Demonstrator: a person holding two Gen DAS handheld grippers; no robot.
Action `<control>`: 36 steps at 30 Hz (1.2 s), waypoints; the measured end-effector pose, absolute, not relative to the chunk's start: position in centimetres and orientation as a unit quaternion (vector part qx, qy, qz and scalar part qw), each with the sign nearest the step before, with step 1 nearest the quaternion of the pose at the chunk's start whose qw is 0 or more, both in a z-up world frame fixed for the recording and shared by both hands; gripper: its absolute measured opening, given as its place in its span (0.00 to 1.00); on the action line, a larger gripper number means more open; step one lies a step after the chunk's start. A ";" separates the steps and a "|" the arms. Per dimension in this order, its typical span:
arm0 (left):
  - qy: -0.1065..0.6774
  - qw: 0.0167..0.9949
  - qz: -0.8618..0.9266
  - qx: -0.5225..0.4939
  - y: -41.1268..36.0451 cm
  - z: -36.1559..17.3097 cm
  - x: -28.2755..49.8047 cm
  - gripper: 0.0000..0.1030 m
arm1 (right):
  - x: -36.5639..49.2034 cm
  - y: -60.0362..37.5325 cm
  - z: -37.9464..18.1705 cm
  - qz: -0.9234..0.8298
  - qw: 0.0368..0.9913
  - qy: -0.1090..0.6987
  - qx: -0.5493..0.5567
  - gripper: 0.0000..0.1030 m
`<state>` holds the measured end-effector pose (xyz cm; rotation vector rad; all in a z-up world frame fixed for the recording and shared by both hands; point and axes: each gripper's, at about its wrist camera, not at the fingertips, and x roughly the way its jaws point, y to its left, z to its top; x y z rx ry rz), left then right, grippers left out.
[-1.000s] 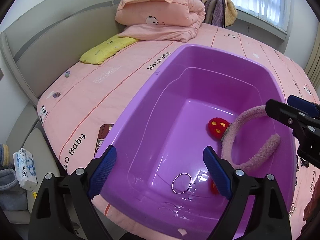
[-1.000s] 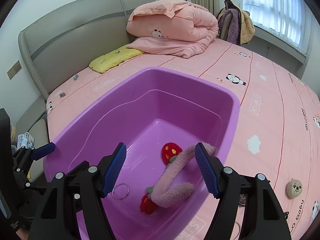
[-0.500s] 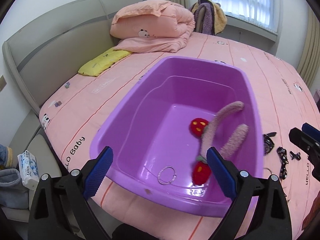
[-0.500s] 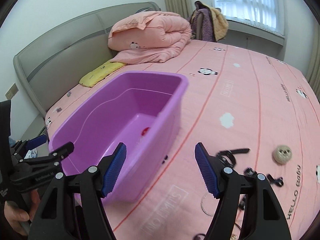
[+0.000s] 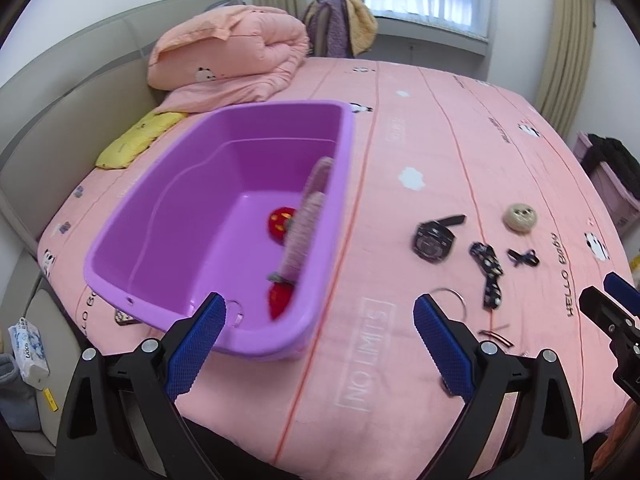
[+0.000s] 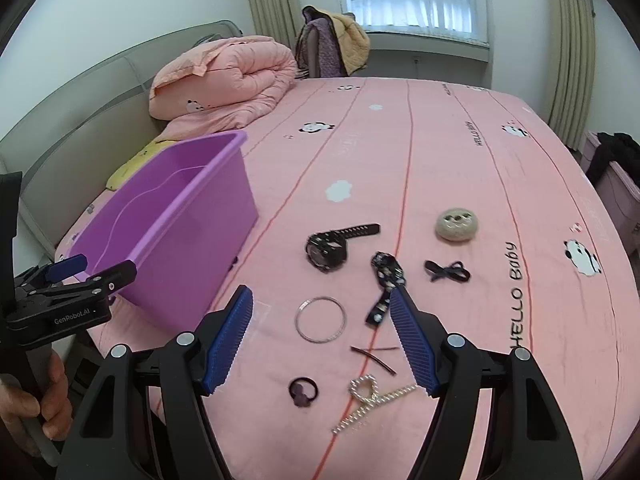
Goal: Organize jewelry
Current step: 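Move both tools away from the tub back over the remaining jewelry, then close right tool on the pearl claw clip while left tool approaches the dark hair tie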
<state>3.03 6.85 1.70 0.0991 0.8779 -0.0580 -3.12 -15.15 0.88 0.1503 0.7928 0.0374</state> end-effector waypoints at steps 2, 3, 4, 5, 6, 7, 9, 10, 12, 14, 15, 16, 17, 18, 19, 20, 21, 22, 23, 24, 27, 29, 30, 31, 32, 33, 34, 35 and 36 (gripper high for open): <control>0.431 0.900 -0.045 0.051 5.5 1.1 2.4 0.91 | -4.5 -16.5 0.1 0.004 0.918 0.390 0.074 0.66; 0.433 0.898 -0.052 0.054 4.7 0.6 2.0 0.92 | -5.1 -17.1 -0.3 -0.003 0.916 0.393 0.074 0.66; 0.436 0.897 -0.058 0.055 4.2 0.3 1.7 0.92 | -5.7 -17.8 -0.8 -0.008 0.915 0.397 0.075 0.66; 0.438 0.895 -0.066 0.054 3.7 -0.2 1.4 0.92 | -6.1 -18.2 -1.3 -0.011 0.913 0.401 0.077 0.66; 0.441 0.893 -0.072 0.054 3.2 -0.7 1.0 0.92 | -6.5 -18.6 -1.9 -0.014 0.910 0.407 0.081 0.66; 0.445 0.891 -0.077 0.052 2.8 -1.2 0.9 0.92 | -6.9 -19.1 -2.6 -0.017 0.907 0.412 0.084 0.66; 0.453 0.886 -0.087 0.050 2.1 -2.4 0.5 0.92 | -7.4 -19.7 -3.8 -0.022 0.901 0.424 0.093 0.66; 0.459 0.882 -0.090 0.050 1.7 -3.1 0.3 0.92 | -7.5 -19.9 -4.3 -0.021 0.898 0.427 0.098 0.66; 0.469 0.877 -0.094 0.055 1.1 -4.5 -0.1 0.92 | -7.8 -20.0 -5.4 -0.020 0.894 0.435 0.104 0.66; 0.473 0.874 -0.095 0.063 0.6 -5.6 -0.4 0.92 | -8.0 -20.0 -6.4 -0.018 0.891 0.441 0.108 0.66; 0.474 0.872 -0.097 0.068 0.3 -6.2 -0.6 0.92 | -8.1 -20.0 -6.9 -0.015 0.889 0.444 0.111 0.66; 0.475 0.872 -0.096 0.071 0.1 -6.6 -0.7 0.92 | -8.1 -19.9 -7.5 -0.014 0.887 0.447 0.116 0.66; 0.476 0.871 -0.095 0.075 0.0 -7.1 -0.7 0.92 | -8.1 -19.8 -8.1 -0.011 0.884 0.452 0.122 0.66; 0.478 0.870 -0.095 0.076 -0.1 -7.6 -0.8 0.92 | -8.0 -19.7 -8.6 -0.009 0.881 0.455 0.126 0.66; 0.480 0.869 -0.094 0.076 -0.1 -7.9 -0.7 0.92 | -7.8 -19.5 -9.2 -0.008 0.878 0.460 0.130 0.66; 0.482 0.868 -0.093 0.075 0.0 -8.2 -0.5 0.92 | -7.5 -19.3 -9.9 -0.007 0.875 0.464 0.136 0.66; 0.483 0.868 -0.092 0.073 0.1 -8.6 -0.5 0.92 | -7.3 -19.1 -10.5 -0.007 0.872 0.469 0.140 0.66; 0.484 0.867 -0.091 0.072 0.2 -8.9 -0.4 0.92 | -7.0 -18.9 -11.2 -0.008 0.869 0.474 0.141 0.66; 0.485 0.867 -0.089 0.073 0.2 -9.2 -0.2 0.92 | -6.7 -18.7 -11.7 -0.009 0.866 0.478 0.142 0.66; 0.486 0.866 -0.087 0.074 0.3 -9.6 -0.1 0.92 | -6.4 -18.5 -12.4 -0.011 0.863 0.484 0.145 0.66; 0.492 0.863 -0.083 0.073 0.6 -10.6 0.3 0.92 | -5.4 -18.0 -14.0 -0.019 0.852 0.501 0.152 0.66; 0.496 0.862 -0.081 0.067 0.9 -11.2 0.5 0.92 | -4.8 -18.0 -15.0 -0.021 0.844 0.511 0.161 0.66; 0.499 0.861 -0.080 0.064 1.0 -11.4 0.6 0.92 | -4.6 -18.0 -15.4 -0.022 0.842 0.514 0.165 0.66; 0.502 0.859 -0.078 0.062 1.2 -11.8 0.7 0.92 | -4.4 -18.0 -15.6 -0.024 0.840 0.516 0.166 0.66; 0.504 0.858 -0.077 0.062 1.2 -12.0 0.7 0.92 | -4.2 -17.9 -15.9 -0.027 0.839 0.518 0.166 0.66; 0.506 0.857 -0.075 0.063 1.2 -12.3 0.8 0.92 | -4.0 -17.9 -16.1 -0.029 0.837 0.520 0.167 0.66; 0.507 0.857 -0.075 0.063 1.2 -12.5 0.9 0.92 | -3.8 -17.9 -16.3 -0.030 0.836 0.522 0.168 0.66; 0.507 0.856 -0.075 0.064 1.2 -12.6 0.9 0.92 | -3.5 -17.8 -16.6 -0.031 0.834 0.525 0.169 0.66; 0.508 0.856 -0.075 0.065 1.2 -12.8 1.0 0.92 | -3.3 -17.8 -16.8 -0.033 0.833 0.526 0.168 0.66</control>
